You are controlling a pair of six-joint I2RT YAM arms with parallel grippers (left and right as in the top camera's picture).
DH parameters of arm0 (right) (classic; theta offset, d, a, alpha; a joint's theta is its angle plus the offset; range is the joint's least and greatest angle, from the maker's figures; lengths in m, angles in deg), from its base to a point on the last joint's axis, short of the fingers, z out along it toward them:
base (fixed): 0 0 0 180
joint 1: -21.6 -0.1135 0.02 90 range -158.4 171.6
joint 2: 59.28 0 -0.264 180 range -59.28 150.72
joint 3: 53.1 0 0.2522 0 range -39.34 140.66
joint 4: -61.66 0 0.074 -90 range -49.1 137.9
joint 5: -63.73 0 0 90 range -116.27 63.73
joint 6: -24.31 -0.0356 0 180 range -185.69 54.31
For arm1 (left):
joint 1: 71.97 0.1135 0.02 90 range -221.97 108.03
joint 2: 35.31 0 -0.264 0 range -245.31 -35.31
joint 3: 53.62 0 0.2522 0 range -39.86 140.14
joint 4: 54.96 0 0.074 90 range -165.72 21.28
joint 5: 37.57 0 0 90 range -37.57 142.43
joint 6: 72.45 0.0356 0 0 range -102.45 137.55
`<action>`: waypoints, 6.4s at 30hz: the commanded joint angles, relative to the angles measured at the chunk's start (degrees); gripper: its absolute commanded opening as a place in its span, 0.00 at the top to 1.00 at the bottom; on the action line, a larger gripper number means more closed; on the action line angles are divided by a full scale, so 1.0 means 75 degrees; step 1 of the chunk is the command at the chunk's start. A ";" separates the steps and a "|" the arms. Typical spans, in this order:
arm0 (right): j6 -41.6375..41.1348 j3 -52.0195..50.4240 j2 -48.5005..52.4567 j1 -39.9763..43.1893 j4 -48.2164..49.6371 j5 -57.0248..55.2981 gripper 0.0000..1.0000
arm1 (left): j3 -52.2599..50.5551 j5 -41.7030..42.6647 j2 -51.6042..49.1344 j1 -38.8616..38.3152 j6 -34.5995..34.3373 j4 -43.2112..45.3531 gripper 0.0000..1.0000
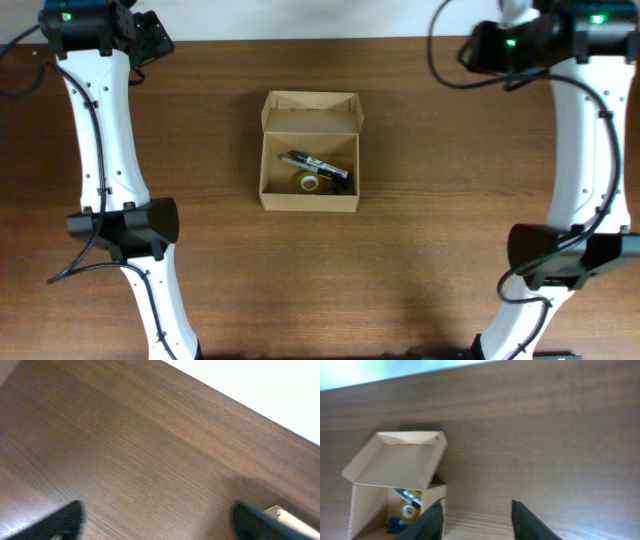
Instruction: Pack container
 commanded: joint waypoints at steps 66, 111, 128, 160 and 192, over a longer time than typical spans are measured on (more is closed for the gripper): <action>-0.5741 -0.7542 0.1716 -0.0915 1.4490 0.7551 0.96 | 0.1259 1.1409 -0.4473 -0.0356 0.2296 0.1958 0.98; -0.3716 -0.5371 -0.0262 -0.1938 0.8271 0.4465 0.96 | 0.2090 0.7994 -0.2722 -0.1087 0.2929 -0.1099 0.99; -0.1547 -0.5365 -0.0991 -0.3025 0.4450 0.1920 0.96 | 0.2055 0.5458 -0.1836 -0.1682 0.2457 -0.1099 0.99; -0.0804 -0.5368 -0.1134 -0.3838 0.2294 -0.0545 0.96 | -0.5718 0.3701 0.1673 -0.2987 0.2693 -0.0906 0.98; -0.0207 -0.5447 -0.1279 -0.3395 0.3147 -0.0828 0.96 | -0.7146 0.3037 0.1714 -0.2882 0.2582 0.0414 0.98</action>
